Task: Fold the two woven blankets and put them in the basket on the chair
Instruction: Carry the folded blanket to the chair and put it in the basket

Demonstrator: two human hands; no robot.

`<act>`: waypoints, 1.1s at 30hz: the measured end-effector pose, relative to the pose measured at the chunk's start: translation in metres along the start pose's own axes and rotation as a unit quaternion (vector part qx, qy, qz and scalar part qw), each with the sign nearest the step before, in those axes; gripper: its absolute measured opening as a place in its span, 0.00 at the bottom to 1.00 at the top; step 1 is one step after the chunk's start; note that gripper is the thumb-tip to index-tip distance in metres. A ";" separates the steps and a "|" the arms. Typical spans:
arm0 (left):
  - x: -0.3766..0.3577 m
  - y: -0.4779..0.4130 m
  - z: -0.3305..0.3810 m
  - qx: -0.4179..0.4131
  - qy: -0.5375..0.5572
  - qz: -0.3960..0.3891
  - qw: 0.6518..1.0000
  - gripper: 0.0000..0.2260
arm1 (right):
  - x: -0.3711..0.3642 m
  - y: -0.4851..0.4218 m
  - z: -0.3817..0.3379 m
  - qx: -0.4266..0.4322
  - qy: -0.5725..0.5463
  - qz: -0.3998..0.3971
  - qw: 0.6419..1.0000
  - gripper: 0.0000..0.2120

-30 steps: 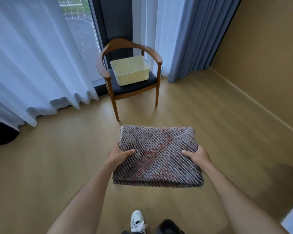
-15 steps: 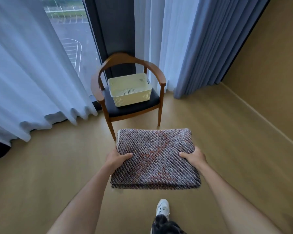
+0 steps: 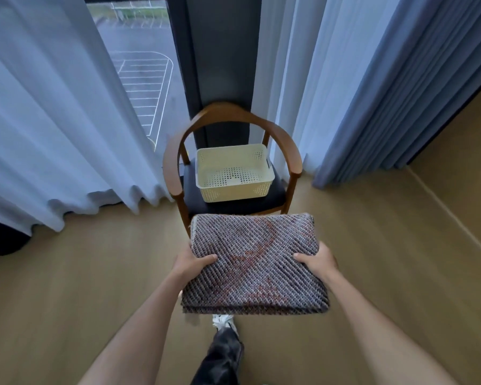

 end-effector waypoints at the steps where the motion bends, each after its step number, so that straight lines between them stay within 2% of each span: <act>1: 0.004 -0.017 0.003 0.004 0.004 -0.003 1.000 0.35 | -0.007 -0.015 -0.011 0.000 0.003 -0.003 1.000 0.26; 8: 0.049 -0.126 0.052 0.008 0.040 -0.015 0.999 0.35 | -0.047 -0.113 -0.095 0.000 0.019 -0.006 1.000 0.23; 14: 0.084 -0.180 0.103 0.020 0.033 0.001 0.999 0.27 | -0.072 -0.173 -0.153 0.003 0.010 -0.017 1.000 0.20; 16: 0.090 -0.199 0.117 0.026 0.023 0.007 0.999 0.27 | -0.077 -0.193 -0.168 0.002 0.013 -0.021 1.000 0.20; 26: 0.097 -0.309 0.201 0.037 -0.007 0.024 0.999 0.29 | -0.082 -0.322 -0.238 -0.010 -0.005 -0.045 0.999 0.24; 33: 0.087 -0.382 0.289 0.035 0.008 0.040 0.999 0.27 | -0.060 -0.421 -0.301 -0.002 0.009 -0.049 0.999 0.32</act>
Point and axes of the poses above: each hand's wrist, its own y-axis away from the middle knuckle, its own x-axis out of the back of the hand, z = x × y, the point moved 8 cm from there along -y, towards the middle knuckle, and after that the axes turned 9 degrees about -y, right-handed, at the moved point
